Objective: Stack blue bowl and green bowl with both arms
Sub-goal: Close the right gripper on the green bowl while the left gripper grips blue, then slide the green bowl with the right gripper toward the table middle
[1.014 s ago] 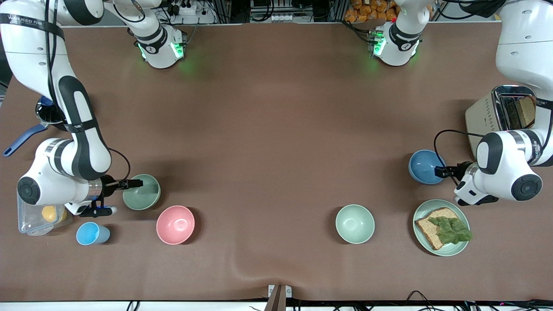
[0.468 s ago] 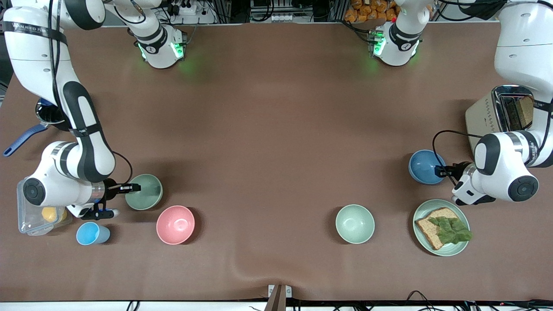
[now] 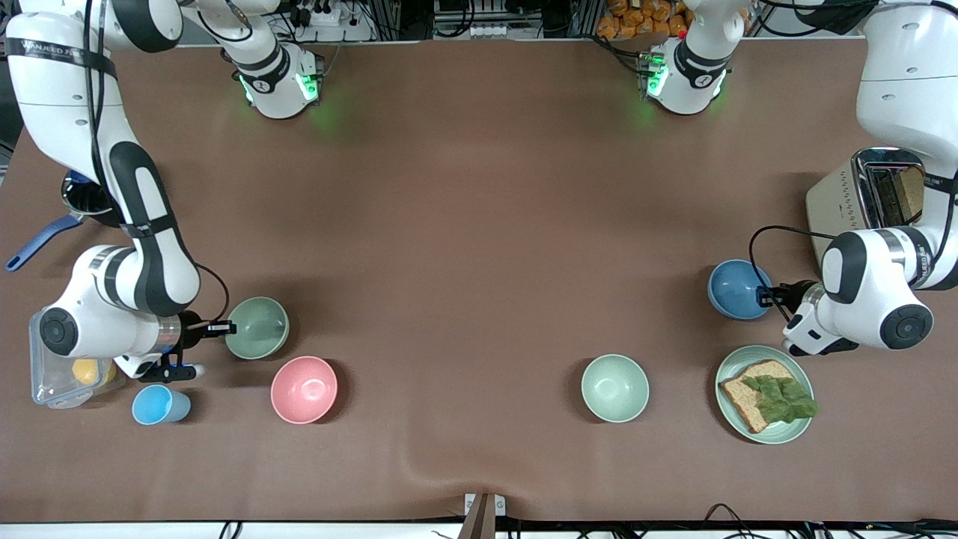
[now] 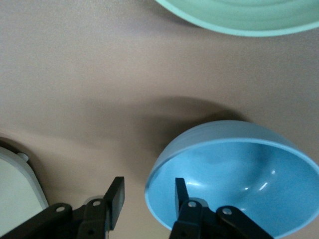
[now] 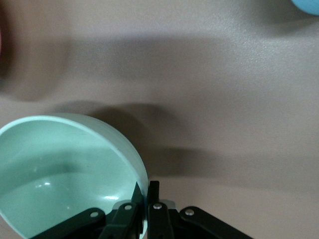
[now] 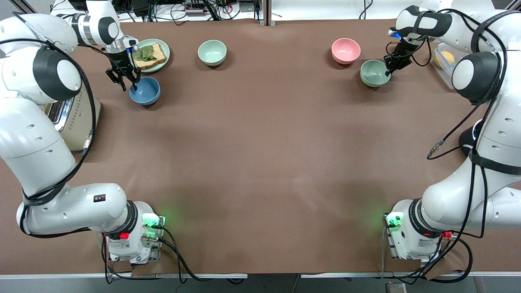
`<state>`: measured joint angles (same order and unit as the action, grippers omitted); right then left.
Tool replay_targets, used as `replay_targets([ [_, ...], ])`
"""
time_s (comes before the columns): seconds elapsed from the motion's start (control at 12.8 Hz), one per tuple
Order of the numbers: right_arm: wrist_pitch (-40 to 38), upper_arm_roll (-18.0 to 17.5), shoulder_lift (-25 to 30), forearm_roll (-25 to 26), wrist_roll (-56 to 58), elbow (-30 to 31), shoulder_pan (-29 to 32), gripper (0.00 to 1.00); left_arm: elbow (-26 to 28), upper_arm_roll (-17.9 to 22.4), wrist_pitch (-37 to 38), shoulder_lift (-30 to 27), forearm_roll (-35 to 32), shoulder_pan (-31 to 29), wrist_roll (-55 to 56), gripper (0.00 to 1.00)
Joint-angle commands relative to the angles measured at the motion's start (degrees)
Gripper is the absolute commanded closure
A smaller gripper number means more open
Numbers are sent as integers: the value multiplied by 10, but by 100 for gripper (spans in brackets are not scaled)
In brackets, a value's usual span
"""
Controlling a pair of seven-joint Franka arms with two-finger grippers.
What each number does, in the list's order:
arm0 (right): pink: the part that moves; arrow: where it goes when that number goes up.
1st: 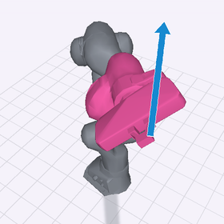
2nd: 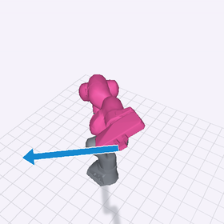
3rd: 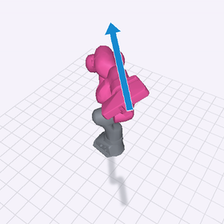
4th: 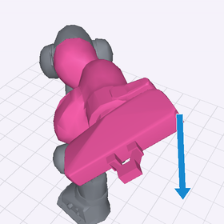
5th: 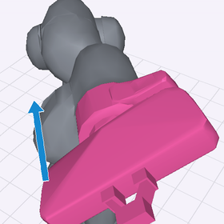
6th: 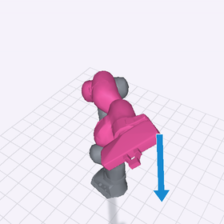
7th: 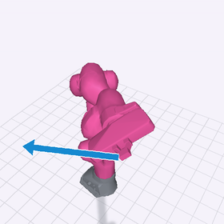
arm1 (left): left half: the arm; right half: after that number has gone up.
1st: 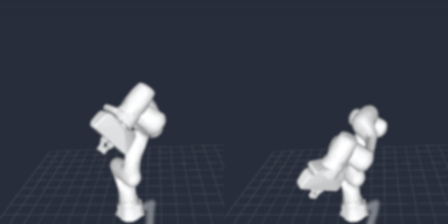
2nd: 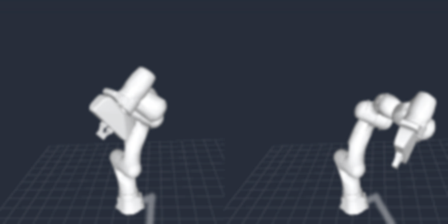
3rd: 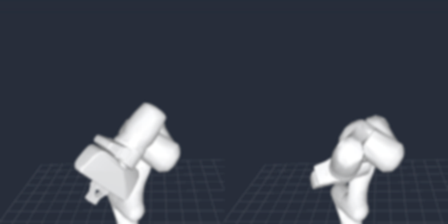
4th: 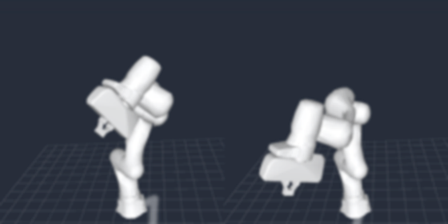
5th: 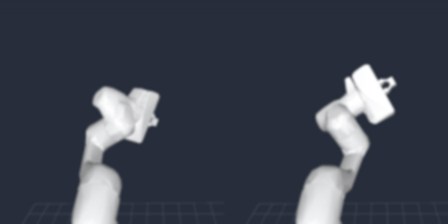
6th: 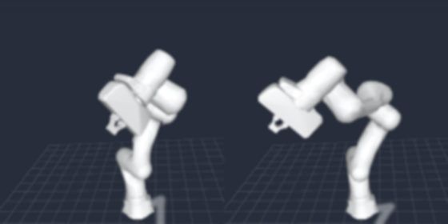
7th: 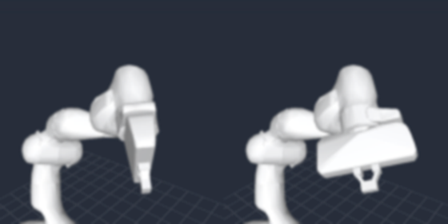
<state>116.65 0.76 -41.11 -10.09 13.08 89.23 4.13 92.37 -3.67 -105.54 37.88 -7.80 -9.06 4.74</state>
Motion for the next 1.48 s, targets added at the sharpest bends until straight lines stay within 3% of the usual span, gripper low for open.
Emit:
replay_targets([
  [0.0, -47, -7, 6, -12, 2, -20, 3, 100, 4, -4, -9, 1, 9, -3, 9, 52],
  [0.31, -158, -11, 8, -28, -27, -77, -12, 100, 4, -4, -9, 2, 9, -3, 9, 61],
  [0.62, -186, -48, 26, -47, -207, -87, -54, 100, 4, -4, -12, 3, 9, -2, 9, 67],
  [0.78, -189, -90, 28, -83, -310, -87, -58, 99, 4, -4, -12, 3, 9, -2, 8, 84],
  [0.94, -180, -117, 26, -112, -395, -87, -72, 99, 4, -4, -12, 3, 9, -1, 9, 100],
  [1.17, -103, -118, 24, -159, -514, -82, -143, 96, 4, -6, -12, 2, 9, -3, 8, 100],
  [1.4, -7, -118, 16, -159, -637, -82, -220, 93, 4, -6, -12, 1, 9, -2, 7, 100],
])
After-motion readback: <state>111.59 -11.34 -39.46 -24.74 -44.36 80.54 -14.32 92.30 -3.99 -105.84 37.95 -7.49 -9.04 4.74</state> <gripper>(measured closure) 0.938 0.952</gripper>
